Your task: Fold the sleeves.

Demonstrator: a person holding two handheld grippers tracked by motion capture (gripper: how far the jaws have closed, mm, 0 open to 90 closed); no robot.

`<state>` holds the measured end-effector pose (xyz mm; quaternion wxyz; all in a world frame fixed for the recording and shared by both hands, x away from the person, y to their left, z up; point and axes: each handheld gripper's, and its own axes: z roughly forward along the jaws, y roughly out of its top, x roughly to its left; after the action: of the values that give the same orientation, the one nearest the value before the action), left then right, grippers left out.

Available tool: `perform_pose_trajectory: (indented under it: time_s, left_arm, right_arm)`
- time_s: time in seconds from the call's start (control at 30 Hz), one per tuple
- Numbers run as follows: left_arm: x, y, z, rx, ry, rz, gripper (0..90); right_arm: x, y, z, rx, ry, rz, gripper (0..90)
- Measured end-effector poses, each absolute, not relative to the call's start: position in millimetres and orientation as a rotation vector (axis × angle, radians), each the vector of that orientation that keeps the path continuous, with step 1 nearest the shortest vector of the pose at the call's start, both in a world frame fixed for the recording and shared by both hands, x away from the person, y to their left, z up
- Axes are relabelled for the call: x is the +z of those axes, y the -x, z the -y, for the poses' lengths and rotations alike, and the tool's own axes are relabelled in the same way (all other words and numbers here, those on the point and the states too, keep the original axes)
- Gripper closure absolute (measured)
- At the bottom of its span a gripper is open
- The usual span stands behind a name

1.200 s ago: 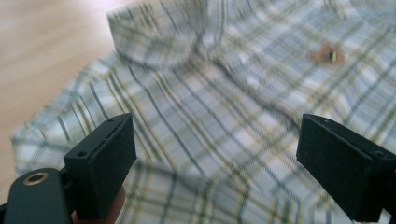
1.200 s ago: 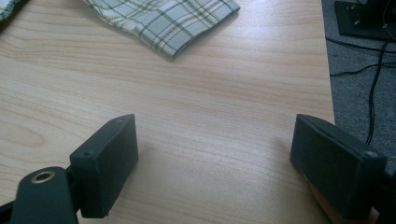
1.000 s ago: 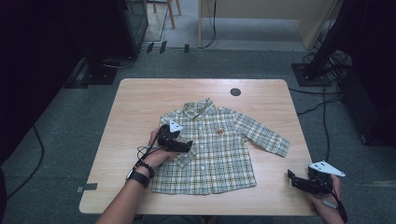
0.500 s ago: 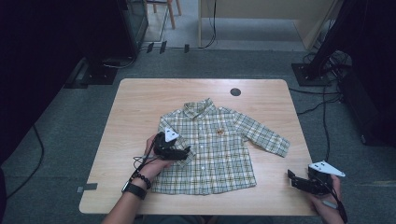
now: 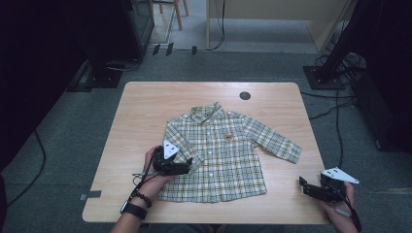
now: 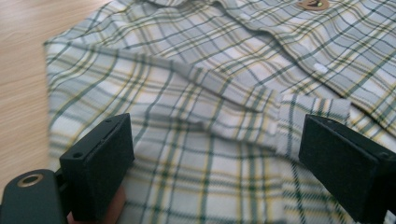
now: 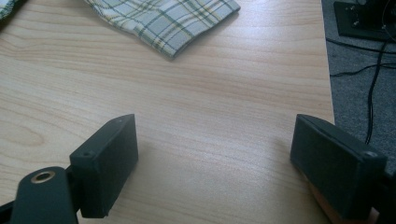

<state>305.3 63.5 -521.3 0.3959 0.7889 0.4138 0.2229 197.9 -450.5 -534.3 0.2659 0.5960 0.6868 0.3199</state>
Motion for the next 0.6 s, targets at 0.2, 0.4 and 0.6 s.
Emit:
perform_pose_trajectory:
  time_s: [0.2,0.4,0.6]
  left_arm:
    - [-519.3,-295.7,-77.3,0.559,-1.963,-1.024,10.5]
    - [-524.6,-292.7,-87.8,0.561,-1.974,-1.076,10.5]
    - [-524.8,-289.5,-104.7,0.541,-1.951,-1.121,3.4]
  right_arm:
    - [-534.3,-197.9,450.3,0.861,-1.612,-1.854,15.2]
    - [-534.3,-197.9,450.3,0.861,-1.612,-1.853,15.1]
    - [-534.3,-197.8,450.2,0.860,-1.611,-1.853,15.2]
